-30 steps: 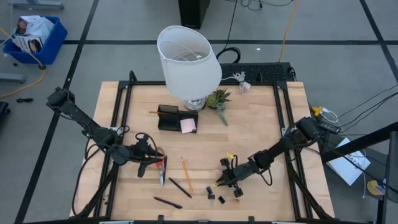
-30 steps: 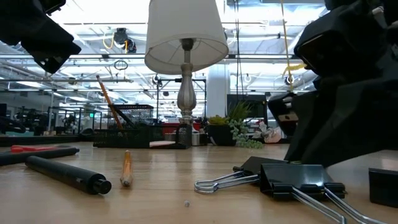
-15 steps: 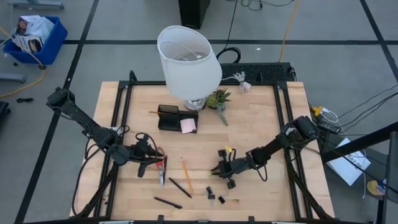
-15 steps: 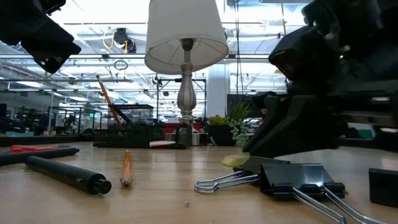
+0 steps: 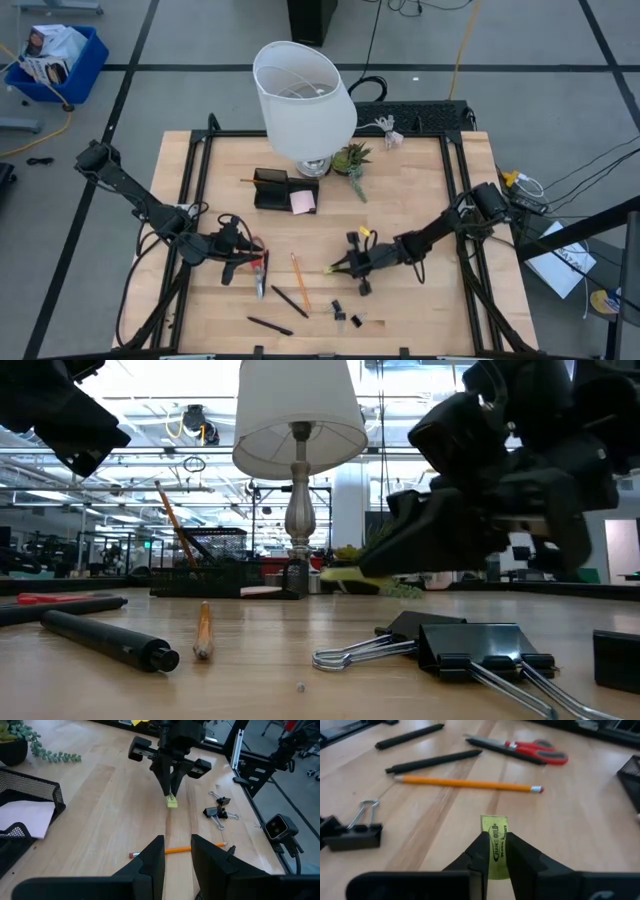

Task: Pick and place office supplies into organizer
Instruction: Put the green eraser into the black desk organizer

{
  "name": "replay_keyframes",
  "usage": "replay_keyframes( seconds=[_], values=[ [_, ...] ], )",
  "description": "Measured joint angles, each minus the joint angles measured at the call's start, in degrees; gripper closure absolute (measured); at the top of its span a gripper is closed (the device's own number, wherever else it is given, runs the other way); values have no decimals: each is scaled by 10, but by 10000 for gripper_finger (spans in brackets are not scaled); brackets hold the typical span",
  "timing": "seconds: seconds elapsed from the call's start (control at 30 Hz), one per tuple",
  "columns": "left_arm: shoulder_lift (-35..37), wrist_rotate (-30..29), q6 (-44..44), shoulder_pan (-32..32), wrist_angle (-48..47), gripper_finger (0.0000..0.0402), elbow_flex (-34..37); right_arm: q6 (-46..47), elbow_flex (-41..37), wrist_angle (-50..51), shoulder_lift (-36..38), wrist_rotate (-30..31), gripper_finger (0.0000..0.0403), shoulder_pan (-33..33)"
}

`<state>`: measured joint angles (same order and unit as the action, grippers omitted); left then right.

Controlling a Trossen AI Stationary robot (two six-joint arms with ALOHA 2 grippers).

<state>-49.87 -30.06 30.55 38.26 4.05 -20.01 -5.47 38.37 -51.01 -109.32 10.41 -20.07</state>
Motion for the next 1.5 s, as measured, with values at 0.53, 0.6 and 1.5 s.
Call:
replay_keyframes(
  seconds=[0.53,0.6,1.5],
  values=[
    [0,-21,-4,0,0,304,0,-32,6,-81,1,-2,358,46],
    [0,-38,-13,0,0,304,0,-32,14,-80,1,-2,358,55],
    [272,-125,-127,1,-125,304,0,-26,243,95,-22,-32,358,169]
  ],
)
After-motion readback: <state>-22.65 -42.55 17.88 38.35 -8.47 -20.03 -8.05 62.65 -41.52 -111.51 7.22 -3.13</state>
